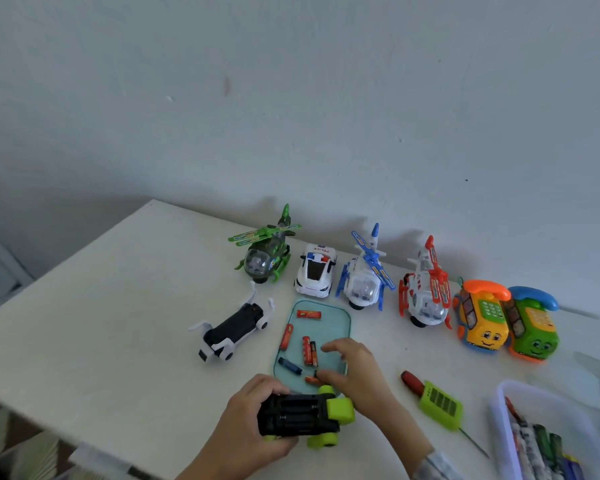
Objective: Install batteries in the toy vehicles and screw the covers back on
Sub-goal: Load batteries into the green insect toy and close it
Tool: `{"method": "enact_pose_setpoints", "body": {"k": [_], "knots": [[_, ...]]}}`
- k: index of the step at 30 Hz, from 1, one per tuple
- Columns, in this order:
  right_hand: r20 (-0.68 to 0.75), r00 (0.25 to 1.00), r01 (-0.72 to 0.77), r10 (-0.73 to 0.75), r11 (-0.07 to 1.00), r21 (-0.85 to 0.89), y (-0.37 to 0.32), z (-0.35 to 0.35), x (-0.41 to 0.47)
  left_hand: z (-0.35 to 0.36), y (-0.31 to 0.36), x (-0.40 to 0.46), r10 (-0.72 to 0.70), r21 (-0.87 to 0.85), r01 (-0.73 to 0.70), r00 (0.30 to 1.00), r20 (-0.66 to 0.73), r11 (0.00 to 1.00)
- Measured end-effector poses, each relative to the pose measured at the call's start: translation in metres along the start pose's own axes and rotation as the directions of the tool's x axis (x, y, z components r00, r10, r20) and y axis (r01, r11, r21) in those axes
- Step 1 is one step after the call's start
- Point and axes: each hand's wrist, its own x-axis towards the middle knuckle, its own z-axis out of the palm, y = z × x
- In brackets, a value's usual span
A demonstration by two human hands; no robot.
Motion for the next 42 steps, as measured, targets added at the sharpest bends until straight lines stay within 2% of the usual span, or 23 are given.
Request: {"method": "enact_pose_setpoints", "body": {"k": [5,7,12,15,18,20,24,26,29,34,39,42], "knots": [[0.056,0.996,0.076,-0.069,0.986,-0.147,-0.009,0.009,0.025,-0.002,-0.001,-0.001,-0.026,-0.035,0.027,0.999,0.031,0.999],[0.059,0.995,0.091,-0.084,0.986,-0.140,-0.011,0.013,0.028,-0.003,0.000,-0.001,-0.045,-0.050,0.047,0.998,0.042,0.998],[-0.051,0.997,0.067,-0.064,0.997,0.049,-0.006,0.012,0.026,-0.001,0.001,-0.002,-0.093,-0.083,0.096,0.995,0.038,0.992],[-0.182,0.983,0.032,0.016,0.965,0.262,-0.005,0.006,0.019,0.000,0.004,-0.002,-0.099,-0.082,0.102,0.994,0.037,0.991],[-0.177,0.972,-0.043,0.156,0.855,0.517,-0.008,-0.008,0.009,-0.001,0.011,-0.002,-0.088,-0.080,0.088,0.996,0.002,0.993],[-0.169,0.971,-0.016,0.169,0.751,0.661,-0.011,-0.024,0.001,-0.002,0.018,-0.001,-0.067,-0.072,0.065,0.997,-0.024,0.995],[-0.095,0.977,0.014,0.189,0.391,0.920,-0.017,-0.055,-0.019,-0.005,0.036,0.007,-0.018,-0.079,0.010,0.995,-0.094,0.997],[-0.063,0.981,0.005,0.185,0.297,0.955,-0.021,-0.069,-0.028,-0.007,0.046,0.014,0.001,-0.083,-0.013,0.991,-0.132,0.996],[-0.065,0.986,0.015,0.156,0.302,0.953,-0.030,-0.086,-0.043,-0.008,0.063,0.023,0.032,-0.078,-0.046,0.983,-0.181,0.996],[-0.193,0.976,0.135,0.100,0.418,0.898,-0.046,-0.096,-0.062,-0.007,0.084,0.037,0.074,-0.009,-0.078,0.974,-0.216,0.997],[-0.276,0.944,0.181,0.179,0.418,0.890,-0.050,-0.095,-0.067,0.003,0.102,0.053,0.095,0.042,-0.088,0.971,-0.221,0.995],[-0.352,0.917,0.232,0.188,0.465,0.854,-0.048,-0.098,-0.071,0.008,0.107,0.060,0.105,0.091,-0.088,0.972,-0.209,0.992]]}}
